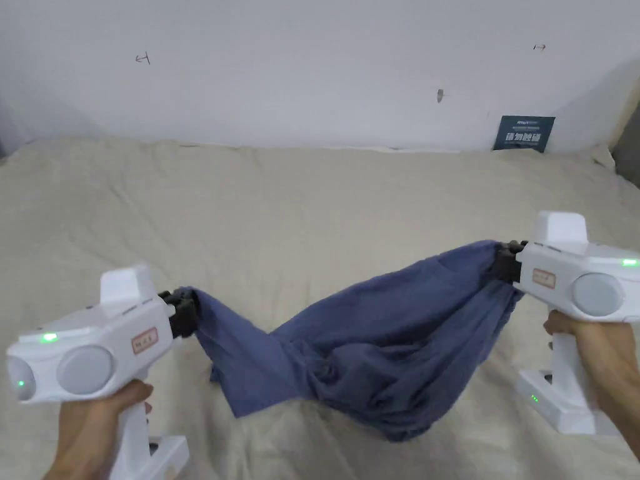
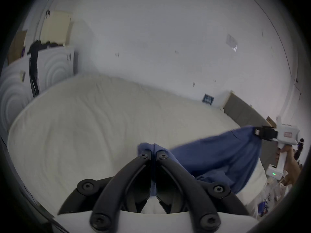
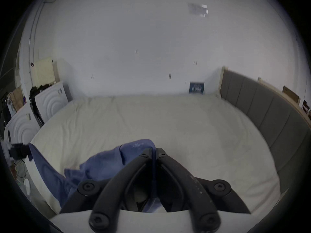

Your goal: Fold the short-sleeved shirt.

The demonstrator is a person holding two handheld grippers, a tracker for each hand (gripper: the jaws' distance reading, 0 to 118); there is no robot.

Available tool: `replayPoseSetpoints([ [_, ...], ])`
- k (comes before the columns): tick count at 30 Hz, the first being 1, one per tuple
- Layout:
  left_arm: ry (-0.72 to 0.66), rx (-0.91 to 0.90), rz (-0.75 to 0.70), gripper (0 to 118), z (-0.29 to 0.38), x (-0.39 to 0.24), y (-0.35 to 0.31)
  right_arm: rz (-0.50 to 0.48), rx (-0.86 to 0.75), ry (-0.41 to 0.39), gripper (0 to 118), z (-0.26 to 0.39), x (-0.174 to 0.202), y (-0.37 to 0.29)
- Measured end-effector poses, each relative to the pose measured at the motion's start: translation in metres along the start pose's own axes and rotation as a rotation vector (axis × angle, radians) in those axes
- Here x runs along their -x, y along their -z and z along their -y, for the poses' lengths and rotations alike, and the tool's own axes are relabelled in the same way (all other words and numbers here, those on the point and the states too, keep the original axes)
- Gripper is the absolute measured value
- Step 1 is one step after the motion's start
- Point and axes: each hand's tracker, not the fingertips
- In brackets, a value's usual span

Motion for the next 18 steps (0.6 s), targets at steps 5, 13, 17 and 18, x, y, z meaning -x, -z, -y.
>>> replayPoseSetpoints([
  [5, -0.031, -0.12, -0.039, 5, -0.099, 0.01, -0.003, 0.029, -0.143, 0.0, 5, -0.069, -0.001, -0.024],
  [13, 0.048, -0.289, -0.146, 5, -0.227, -0.003, -0.004, 0.091, -0.299, -0.025, 5, -0.159, 0.002, -0.029],
  [17, 0.075, -0.339, -0.156, 5, -0.265, -0.001, 0.01, 0.115, -0.341, -0.003, 5, -0.182, -0.002, -0.016],
  [18, 0.09, -0.35, -0.164, 5, -0.269, -0.001, 0.016, 0.114, -0.346, 0.002, 5, -0.184, -0.004, -0.012],
])
